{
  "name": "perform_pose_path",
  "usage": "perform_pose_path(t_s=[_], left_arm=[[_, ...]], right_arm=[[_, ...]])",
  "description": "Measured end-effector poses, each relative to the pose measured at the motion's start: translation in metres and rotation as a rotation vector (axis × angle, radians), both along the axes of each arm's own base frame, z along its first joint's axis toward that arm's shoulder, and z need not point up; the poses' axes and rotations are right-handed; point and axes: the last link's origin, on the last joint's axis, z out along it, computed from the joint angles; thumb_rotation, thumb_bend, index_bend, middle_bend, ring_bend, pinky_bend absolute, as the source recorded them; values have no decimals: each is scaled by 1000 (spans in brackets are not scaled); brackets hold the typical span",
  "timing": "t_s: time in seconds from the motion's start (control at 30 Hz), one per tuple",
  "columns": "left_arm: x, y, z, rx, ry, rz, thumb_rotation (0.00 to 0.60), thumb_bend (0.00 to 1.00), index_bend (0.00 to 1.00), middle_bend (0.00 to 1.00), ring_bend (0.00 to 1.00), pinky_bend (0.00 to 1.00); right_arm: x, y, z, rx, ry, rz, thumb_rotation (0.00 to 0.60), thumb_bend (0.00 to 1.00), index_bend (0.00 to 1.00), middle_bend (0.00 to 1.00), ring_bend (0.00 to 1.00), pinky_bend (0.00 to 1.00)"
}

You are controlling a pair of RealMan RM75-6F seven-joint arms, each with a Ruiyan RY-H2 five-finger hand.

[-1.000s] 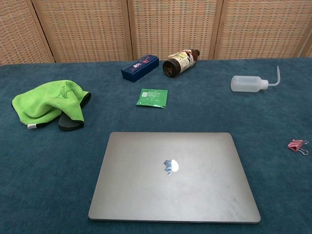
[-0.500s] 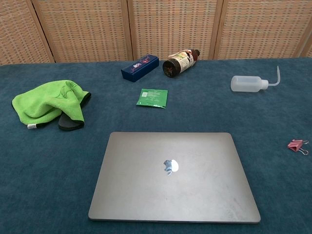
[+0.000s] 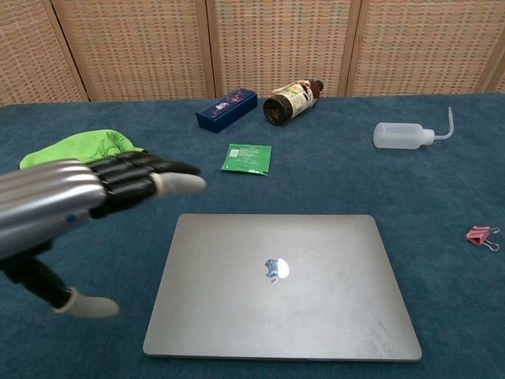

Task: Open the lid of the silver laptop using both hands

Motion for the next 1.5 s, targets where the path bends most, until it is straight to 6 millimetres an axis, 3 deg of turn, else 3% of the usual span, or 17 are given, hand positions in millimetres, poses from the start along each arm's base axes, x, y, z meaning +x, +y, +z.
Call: perform_pose_path(t_s=[0.27,0.57,0.77,1.5], left_arm=[[48,8,-62,-143,10,-130,600,0,0,0,0,0],[80,7,-105,-173,53,-169,600,0,0,0,0,0],[84,9,-119,-156,81,-168,600,0,0,0,0,0],[93,20,-140,-125,109,-125,600,0,0,0,0,0]], right_arm=[[-4,-2,3,3,-19,-13,600,0,0,0,0,0],[-8,-5,4,9,-35,-28,600,0,0,0,0,0],[-9,-5,6,9,-48,-28,600,0,0,0,0,0],[-12,-5,9,5,-67,-35,600,0,0,0,0,0]])
